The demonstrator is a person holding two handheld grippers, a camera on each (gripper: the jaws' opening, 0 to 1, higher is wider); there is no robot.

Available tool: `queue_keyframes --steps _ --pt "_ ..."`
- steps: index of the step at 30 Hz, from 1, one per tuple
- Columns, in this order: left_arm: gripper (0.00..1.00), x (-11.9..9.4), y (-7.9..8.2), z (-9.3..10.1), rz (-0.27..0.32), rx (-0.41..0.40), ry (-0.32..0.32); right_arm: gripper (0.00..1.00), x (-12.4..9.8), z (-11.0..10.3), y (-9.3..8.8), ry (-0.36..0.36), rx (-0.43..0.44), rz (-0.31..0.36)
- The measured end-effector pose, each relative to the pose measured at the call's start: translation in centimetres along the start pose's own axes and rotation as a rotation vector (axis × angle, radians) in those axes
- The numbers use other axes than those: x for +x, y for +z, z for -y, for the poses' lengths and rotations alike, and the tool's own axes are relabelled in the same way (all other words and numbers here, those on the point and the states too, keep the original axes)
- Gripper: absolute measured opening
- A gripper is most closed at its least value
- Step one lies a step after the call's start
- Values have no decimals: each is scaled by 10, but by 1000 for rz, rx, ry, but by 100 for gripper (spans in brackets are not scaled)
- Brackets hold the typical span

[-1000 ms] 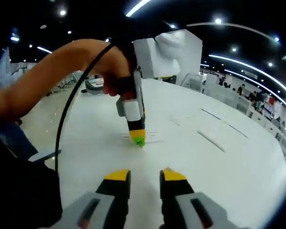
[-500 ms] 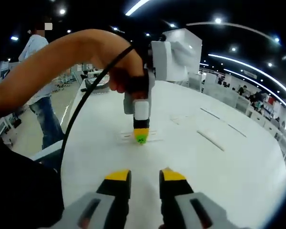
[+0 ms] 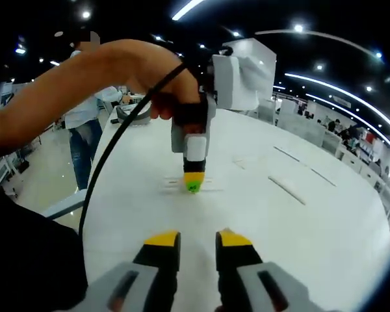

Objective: Locate the socket holder cover, grip the socket holder cover, clip it into the socket holder slot.

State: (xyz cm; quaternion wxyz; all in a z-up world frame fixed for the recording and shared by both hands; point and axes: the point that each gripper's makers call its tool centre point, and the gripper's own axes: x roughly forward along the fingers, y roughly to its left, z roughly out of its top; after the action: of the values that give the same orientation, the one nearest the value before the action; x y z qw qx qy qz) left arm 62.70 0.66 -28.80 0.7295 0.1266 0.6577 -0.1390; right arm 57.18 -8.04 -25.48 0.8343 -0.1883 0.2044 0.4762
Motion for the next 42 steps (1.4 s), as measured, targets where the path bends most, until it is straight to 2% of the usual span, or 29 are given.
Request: queue_keyframes --steps 5,8,15,18,24,27,29,33,38,42 --pt "26 0 0 -2 -19 -33 -8 22 0 3 0 -4 0 -2" --pt "26 0 -1 -2 -18 -67 -16 22 1 5 -2 -3 1 -6" --pt "25 0 -3 -4 -13 -90 -20 22 3 9 0 4 -1 -15" --pt "25 0 -2 -4 -12 -94 -21 23 3 12 7 9 -18 -26" --pt "25 0 -1 -6 -9 -99 -14 22 4 28 33 38 -63 -38" --pt "25 -1 -2 -6 -9 -102 -11 23 9 33 38 46 -118 -76" --pt "25 -4 3 -11 -7 -107 -10 24 17 34 38 62 -158 -119" --pt "25 -11 14 -18 25 -127 1 24 32 36 42 81 -161 -150" --pt "25 -14 26 -20 19 -144 -19 24 51 40 44 116 -170 -200" --pt "25 -19 43 -32 56 -175 -4 23 64 52 42 101 -153 -187"
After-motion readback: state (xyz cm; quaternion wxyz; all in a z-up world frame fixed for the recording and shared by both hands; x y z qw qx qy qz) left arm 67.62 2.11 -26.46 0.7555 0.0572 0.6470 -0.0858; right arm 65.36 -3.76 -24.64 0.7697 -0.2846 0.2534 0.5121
